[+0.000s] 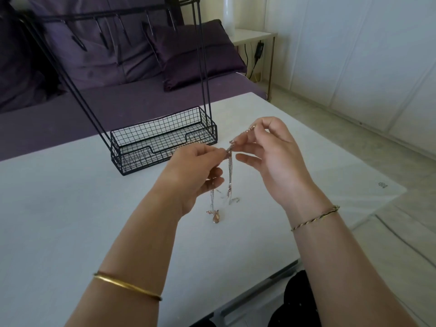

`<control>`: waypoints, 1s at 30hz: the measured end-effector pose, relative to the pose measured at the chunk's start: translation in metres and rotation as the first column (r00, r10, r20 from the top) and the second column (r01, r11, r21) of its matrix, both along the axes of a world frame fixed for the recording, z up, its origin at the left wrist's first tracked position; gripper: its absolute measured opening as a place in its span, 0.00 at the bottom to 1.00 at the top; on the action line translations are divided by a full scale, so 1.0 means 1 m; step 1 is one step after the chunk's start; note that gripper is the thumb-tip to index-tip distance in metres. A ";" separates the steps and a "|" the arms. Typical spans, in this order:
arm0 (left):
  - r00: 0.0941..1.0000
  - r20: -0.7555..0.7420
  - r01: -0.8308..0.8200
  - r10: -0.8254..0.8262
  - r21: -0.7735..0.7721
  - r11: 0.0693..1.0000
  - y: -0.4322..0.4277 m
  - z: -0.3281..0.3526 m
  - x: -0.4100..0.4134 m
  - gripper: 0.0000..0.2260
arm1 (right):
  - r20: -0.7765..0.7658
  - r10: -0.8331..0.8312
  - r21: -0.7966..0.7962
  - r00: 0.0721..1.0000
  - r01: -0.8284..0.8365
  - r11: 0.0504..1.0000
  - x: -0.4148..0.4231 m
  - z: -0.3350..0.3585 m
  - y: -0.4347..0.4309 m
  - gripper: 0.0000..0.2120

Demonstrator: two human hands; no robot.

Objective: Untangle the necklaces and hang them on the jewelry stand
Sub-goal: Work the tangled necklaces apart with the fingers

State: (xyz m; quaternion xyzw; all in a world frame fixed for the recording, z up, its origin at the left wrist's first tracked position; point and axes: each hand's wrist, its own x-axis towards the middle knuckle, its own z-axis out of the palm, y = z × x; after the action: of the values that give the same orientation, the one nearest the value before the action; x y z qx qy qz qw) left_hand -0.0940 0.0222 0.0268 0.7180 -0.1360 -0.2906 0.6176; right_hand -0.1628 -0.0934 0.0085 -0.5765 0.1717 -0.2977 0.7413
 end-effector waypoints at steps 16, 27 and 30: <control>0.985 0.170 -0.016 0.016 -0.004 1.000 0.000 -0.003 0.004 0.06 | 0.007 -0.055 0.040 0.998 0.055 0.998 0.001 -0.001 0.003 0.08; 0.996 0.072 -0.041 0.054 -0.164 0.986 -0.003 -0.005 0.005 0.06 | -0.030 -0.133 -0.002 0.991 0.133 0.991 0.002 -0.002 0.002 0.10; 0.996 0.080 -0.021 0.035 -0.163 0.986 -0.003 -0.005 0.005 0.06 | -0.070 -0.135 -0.027 0.988 0.134 0.991 0.000 -0.001 0.001 0.09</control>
State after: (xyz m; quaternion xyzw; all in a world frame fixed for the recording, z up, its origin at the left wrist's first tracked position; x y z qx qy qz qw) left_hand -0.0888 0.0190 0.0215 0.6787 -0.1746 -0.2398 0.6719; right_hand -0.1629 -0.0924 0.0079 -0.5820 0.2333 -0.3282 0.7065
